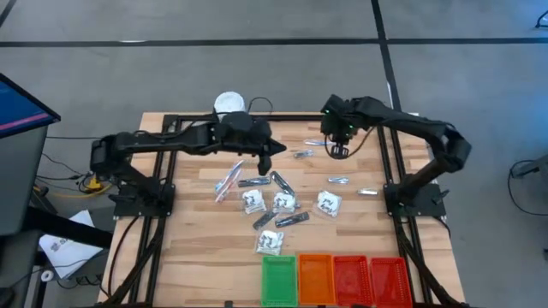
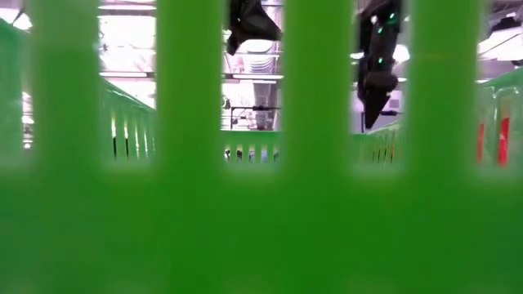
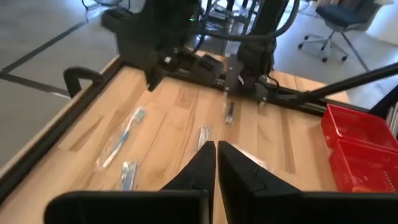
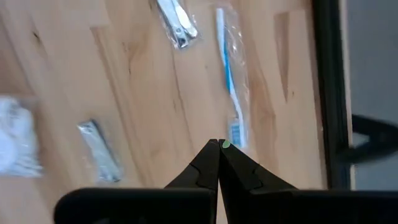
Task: Pick & Place Travel size toiletries
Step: Put the blue toothbrush into the green basket
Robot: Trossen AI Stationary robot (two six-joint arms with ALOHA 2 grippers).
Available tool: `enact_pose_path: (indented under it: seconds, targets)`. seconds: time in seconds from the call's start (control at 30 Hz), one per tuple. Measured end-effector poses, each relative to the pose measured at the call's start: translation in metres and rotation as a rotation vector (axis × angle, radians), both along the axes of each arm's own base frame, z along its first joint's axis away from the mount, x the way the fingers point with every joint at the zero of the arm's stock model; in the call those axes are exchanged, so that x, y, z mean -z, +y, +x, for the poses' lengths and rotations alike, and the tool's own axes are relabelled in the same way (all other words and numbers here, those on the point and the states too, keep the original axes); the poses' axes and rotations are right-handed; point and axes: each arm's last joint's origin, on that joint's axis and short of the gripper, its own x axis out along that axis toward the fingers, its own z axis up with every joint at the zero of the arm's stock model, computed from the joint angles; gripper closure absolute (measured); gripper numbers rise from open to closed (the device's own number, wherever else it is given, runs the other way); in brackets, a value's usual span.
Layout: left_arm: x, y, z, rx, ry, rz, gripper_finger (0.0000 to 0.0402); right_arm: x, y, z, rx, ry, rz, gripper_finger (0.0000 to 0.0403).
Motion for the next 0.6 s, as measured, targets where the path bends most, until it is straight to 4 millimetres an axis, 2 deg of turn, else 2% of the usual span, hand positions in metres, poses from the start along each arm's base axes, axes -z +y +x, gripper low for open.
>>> enact_pose_path:
  seconds: [0.1,0.27,0.37,0.47,0.6]
  targets:
    - [-0.001,0.001,0.001,0.007,-0.010,0.030,0.0378,0.011,-0.007,0.009,-0.081,0.015,-0.013,0.0380]
    - [-0.003,0.015,-0.005,-0.030,-0.008,0.078,0.0358,0.029,-0.013,0.020,-0.188,0.057,-0.012,0.0311]
    - [-0.007,0.023,-0.010,-0.065,-0.017,0.080,0.0347,0.041,-0.016,0.025,-0.182,0.075,0.006,0.0267]
    - [-0.009,0.023,-0.010,-0.066,-0.024,0.086,0.0339,0.045,-0.022,0.028,-0.162,0.045,0.015,0.0229]
    - [-0.008,0.024,-0.011,-0.067,-0.022,0.086,0.0333,0.058,-0.032,0.028,-0.114,0.060,0.035,0.0203]
